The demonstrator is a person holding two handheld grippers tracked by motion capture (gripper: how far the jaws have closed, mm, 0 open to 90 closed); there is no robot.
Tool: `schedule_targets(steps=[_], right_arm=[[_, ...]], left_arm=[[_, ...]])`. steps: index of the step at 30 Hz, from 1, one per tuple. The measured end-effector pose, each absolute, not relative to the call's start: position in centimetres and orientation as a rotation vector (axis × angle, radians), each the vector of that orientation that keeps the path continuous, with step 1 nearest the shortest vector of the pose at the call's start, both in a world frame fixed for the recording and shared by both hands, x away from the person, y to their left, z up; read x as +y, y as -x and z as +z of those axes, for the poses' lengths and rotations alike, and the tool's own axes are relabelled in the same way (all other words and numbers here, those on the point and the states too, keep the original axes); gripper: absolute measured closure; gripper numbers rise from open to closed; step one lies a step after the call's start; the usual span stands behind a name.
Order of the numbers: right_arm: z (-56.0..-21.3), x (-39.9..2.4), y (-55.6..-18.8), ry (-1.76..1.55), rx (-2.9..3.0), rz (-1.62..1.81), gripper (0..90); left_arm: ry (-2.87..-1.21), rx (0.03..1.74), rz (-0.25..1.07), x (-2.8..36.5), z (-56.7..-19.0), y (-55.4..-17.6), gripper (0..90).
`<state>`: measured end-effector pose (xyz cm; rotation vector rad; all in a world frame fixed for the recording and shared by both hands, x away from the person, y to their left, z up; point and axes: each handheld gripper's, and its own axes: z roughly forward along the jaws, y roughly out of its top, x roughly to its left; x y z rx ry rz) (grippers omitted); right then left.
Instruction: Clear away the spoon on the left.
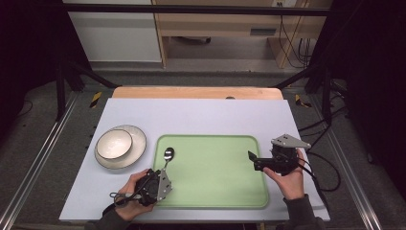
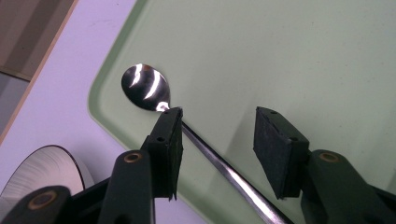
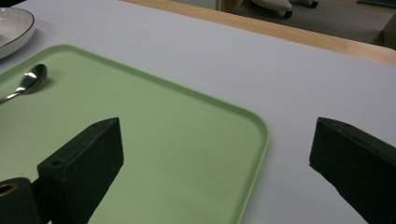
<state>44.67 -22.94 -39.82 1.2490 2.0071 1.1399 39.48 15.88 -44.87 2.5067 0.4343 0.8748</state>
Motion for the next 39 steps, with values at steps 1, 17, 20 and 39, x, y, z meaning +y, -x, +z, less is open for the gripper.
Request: schedule_targets(steps=[1,17,20,39], right_arm=[[-39.8,-22.9,-44.7,-1.249,2.006,1.141,3.2],[-39.8,-23.0,-44.7,-1.251,2.007,1.143,3.0],[-39.8,-23.0,-44.7,-1.249,2.006,1.144,3.0],[-39.5,-23.5,-44.6,-1.260,1.974,1.150,2.8]], left_arm=[[-2.503,0.438,0.872,15.9,-44.9,-39.5,52.1],[-2.363,0.582,0.789,17.4,-43.7,-40.1,45.1],[-2.314,0.622,0.767,17.8,-43.4,-40.2,43.7],[-2.040,0.837,0.674,21.7,-41.5,-40.8,33.4]])
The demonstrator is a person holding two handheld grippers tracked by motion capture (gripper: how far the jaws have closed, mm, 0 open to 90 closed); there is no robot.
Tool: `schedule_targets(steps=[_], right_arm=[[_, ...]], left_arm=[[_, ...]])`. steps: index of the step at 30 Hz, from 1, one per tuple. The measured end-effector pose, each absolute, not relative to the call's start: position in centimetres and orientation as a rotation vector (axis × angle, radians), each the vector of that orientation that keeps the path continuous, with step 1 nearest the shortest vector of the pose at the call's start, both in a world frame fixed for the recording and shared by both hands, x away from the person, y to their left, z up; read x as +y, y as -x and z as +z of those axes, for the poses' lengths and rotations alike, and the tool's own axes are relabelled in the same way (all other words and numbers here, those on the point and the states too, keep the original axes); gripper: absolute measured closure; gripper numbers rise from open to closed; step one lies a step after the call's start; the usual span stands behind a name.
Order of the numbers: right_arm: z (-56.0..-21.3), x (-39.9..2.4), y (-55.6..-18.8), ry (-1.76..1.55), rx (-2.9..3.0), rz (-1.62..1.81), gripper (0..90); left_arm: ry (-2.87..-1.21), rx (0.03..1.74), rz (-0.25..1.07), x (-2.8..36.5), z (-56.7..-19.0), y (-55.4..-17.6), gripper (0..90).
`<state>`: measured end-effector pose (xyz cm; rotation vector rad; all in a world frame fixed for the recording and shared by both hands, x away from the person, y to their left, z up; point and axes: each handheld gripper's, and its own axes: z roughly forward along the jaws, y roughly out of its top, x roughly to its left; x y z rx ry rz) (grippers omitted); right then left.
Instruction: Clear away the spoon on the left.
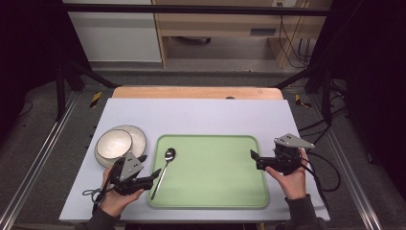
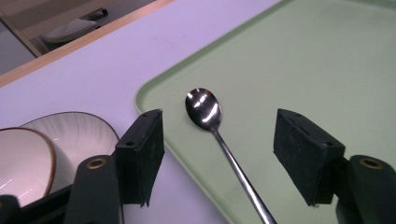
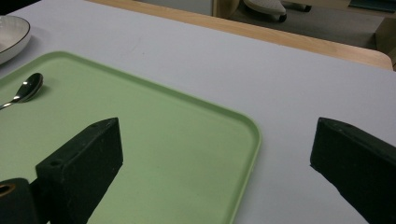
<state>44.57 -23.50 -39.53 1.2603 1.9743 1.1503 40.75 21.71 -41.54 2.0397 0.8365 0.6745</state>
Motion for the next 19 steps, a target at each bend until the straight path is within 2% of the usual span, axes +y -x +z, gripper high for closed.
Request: schedule_targets(steps=[19], right_arm=[[-39.5,-24.5,-44.6,-1.279,1.934,1.138,2.8]], left_arm=[[-1.884,0.992,0.674,25.8,-40.8,-40.9,26.1]])
